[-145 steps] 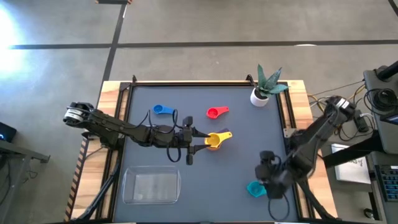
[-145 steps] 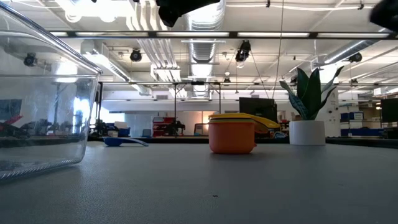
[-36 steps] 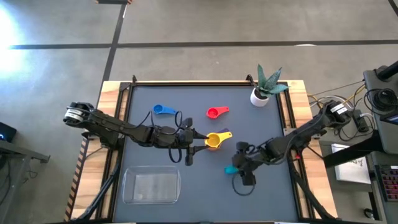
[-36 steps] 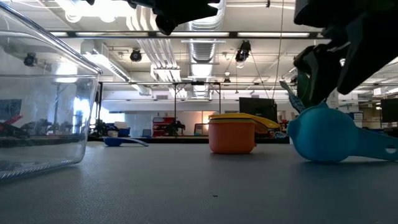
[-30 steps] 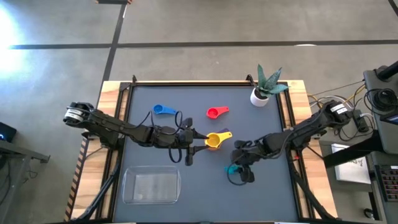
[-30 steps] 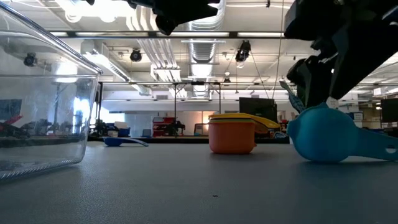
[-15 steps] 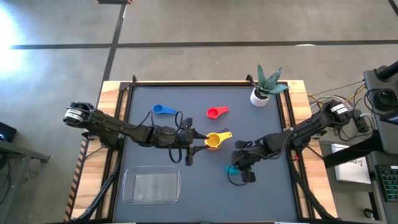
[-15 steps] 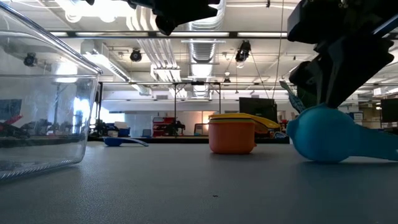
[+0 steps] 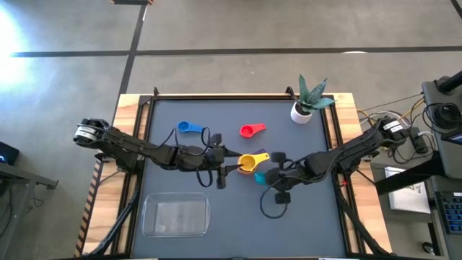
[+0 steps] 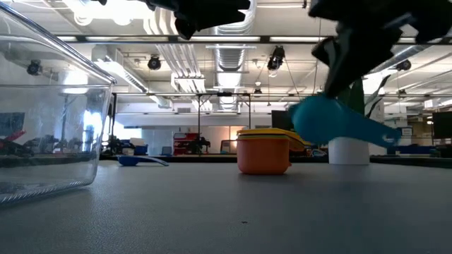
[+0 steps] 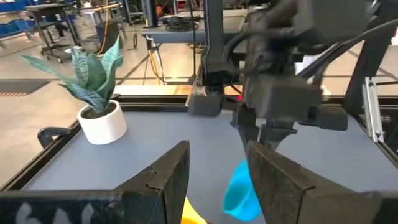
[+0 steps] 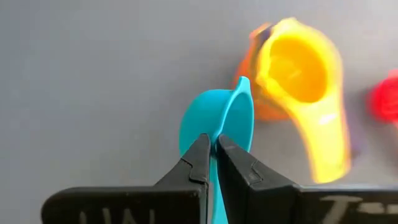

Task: Nest measuring cups in basket
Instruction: Stack the light blue measuring cup on top of the yellow measuring cup

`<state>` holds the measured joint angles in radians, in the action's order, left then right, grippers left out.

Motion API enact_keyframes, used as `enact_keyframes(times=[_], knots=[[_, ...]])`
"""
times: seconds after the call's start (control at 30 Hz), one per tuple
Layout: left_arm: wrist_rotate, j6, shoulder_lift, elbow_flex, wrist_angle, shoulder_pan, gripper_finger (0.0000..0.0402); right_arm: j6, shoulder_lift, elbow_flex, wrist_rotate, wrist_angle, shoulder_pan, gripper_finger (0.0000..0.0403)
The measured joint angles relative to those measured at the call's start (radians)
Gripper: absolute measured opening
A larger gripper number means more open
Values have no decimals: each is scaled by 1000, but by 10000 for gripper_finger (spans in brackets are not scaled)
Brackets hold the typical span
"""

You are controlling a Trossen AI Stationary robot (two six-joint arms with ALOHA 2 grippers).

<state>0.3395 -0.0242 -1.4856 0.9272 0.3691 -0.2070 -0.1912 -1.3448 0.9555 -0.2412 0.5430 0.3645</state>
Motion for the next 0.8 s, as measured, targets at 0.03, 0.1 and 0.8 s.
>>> enact_keyframes(times=[0.03, 0.1, 0.8], knots=[[0, 0, 2, 0, 0, 0, 145, 16, -4, 28, -39, 26, 6, 9], [0, 0, 10, 0, -2, 0, 145, 53, -11, 89, -110, 68, 23, 9], [0, 5, 38, 0, -7, -2, 145, 577, -319, 212, -506, 23, 16, 8]])
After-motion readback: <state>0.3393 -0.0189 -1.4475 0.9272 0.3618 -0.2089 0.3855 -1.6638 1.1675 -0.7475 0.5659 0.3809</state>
